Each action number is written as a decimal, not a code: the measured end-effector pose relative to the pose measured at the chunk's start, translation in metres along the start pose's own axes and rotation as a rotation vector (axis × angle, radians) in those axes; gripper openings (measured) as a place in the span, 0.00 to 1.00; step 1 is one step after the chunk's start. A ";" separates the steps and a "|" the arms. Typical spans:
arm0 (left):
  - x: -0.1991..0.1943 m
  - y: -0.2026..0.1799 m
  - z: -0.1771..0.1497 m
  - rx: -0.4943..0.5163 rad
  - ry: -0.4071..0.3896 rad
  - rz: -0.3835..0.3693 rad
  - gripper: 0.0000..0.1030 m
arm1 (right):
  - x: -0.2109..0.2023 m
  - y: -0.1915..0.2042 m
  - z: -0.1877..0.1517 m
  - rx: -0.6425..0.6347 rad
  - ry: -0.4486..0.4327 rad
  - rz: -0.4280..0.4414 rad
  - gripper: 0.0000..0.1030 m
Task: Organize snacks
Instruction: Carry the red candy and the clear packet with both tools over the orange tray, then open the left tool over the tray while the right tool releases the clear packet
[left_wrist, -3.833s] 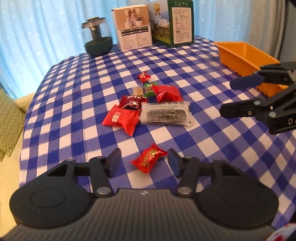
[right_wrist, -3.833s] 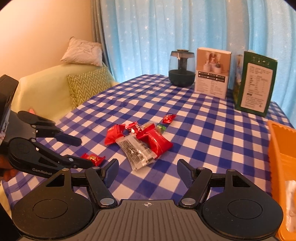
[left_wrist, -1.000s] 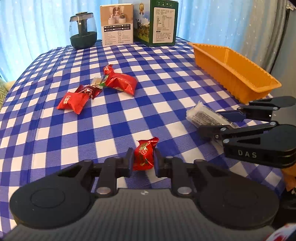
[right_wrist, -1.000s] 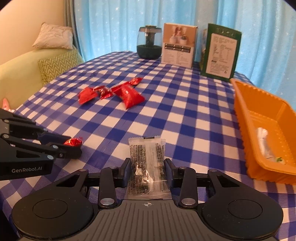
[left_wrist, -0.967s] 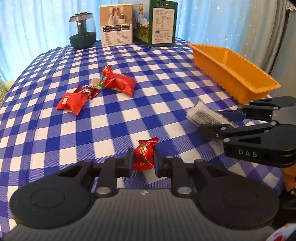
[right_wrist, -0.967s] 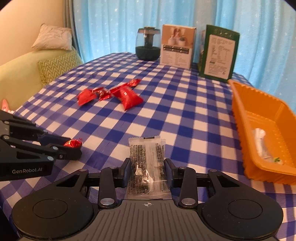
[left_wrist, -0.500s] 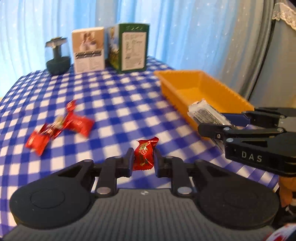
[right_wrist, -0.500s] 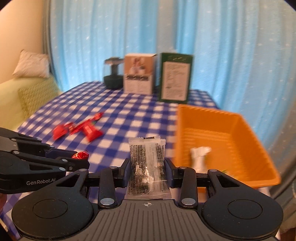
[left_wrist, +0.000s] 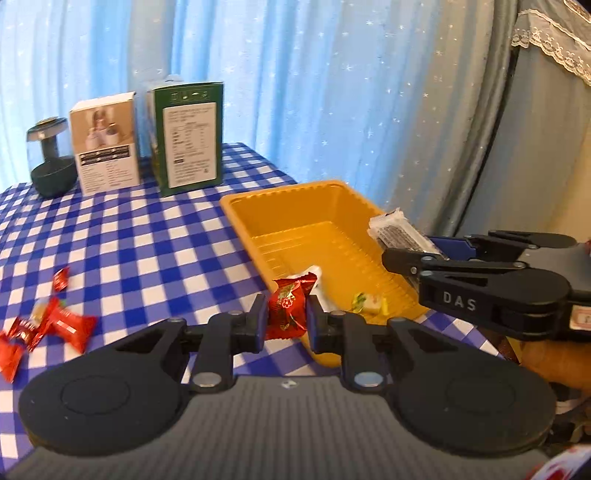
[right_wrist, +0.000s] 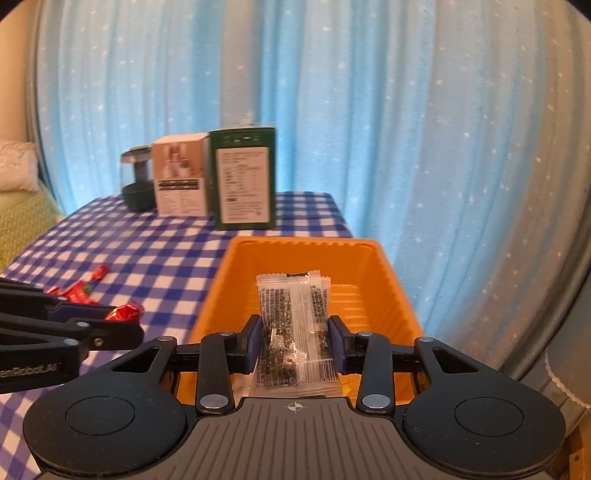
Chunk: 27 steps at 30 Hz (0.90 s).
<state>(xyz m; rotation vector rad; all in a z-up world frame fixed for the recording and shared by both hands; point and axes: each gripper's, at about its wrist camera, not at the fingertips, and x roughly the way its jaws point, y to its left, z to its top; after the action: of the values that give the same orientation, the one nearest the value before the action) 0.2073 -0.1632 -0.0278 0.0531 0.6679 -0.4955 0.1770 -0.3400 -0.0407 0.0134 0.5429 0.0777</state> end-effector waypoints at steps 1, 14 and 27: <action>0.002 -0.003 0.001 0.004 -0.002 0.000 0.19 | 0.002 -0.006 0.000 0.017 0.002 -0.003 0.37; 0.040 -0.017 0.015 0.031 0.018 -0.016 0.19 | 0.019 -0.051 0.001 0.130 0.033 -0.031 0.37; 0.068 -0.025 0.018 0.032 0.045 -0.029 0.19 | 0.027 -0.054 0.000 0.156 0.053 -0.034 0.37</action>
<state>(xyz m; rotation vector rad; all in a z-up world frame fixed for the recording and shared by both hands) 0.2521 -0.2175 -0.0519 0.0846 0.7053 -0.5345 0.2042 -0.3918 -0.0565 0.1548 0.6015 0.0027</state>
